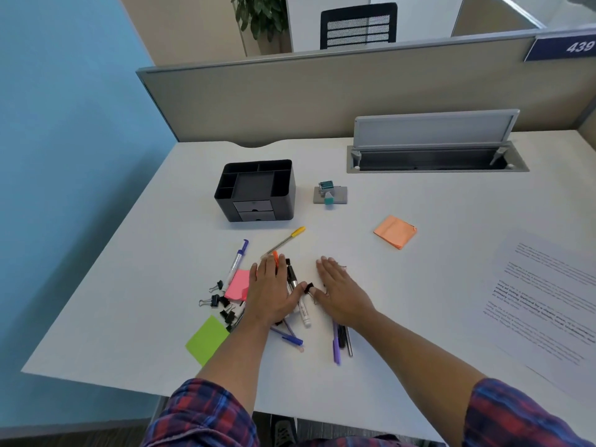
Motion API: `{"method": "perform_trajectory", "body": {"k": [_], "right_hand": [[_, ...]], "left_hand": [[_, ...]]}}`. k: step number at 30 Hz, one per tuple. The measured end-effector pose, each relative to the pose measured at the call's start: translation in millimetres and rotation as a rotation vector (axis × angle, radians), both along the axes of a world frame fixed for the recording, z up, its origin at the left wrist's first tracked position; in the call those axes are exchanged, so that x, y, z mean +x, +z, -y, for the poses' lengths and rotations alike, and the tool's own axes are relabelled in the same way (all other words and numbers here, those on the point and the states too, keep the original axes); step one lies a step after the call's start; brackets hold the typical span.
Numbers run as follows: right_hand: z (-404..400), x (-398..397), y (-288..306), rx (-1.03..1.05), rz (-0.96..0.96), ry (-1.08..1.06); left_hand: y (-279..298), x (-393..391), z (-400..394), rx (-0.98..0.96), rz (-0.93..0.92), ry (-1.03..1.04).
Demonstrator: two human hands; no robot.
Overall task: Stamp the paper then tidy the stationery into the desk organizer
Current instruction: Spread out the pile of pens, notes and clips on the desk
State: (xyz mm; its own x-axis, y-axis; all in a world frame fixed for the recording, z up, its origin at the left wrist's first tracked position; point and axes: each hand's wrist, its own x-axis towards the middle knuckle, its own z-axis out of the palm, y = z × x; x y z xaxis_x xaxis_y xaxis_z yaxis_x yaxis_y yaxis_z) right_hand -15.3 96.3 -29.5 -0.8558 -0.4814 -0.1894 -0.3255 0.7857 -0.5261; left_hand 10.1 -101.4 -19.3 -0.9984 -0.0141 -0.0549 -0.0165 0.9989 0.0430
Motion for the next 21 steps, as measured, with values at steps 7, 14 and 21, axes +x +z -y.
{"method": "perform_trajectory", "body": {"k": [7,14,21], "right_hand": [[-6,-10,17,-0.002,-0.091,0.071],[-63,-61,35,0.149,-0.192,-0.303],[-99,-75,24,0.307,0.014,-0.374]], "left_hand": [[-3,3,16,0.023,-0.035,0.046],[-4,-8,5,0.044,0.001,0.006],[0,-26,5,0.048,0.108,-0.011]]}}
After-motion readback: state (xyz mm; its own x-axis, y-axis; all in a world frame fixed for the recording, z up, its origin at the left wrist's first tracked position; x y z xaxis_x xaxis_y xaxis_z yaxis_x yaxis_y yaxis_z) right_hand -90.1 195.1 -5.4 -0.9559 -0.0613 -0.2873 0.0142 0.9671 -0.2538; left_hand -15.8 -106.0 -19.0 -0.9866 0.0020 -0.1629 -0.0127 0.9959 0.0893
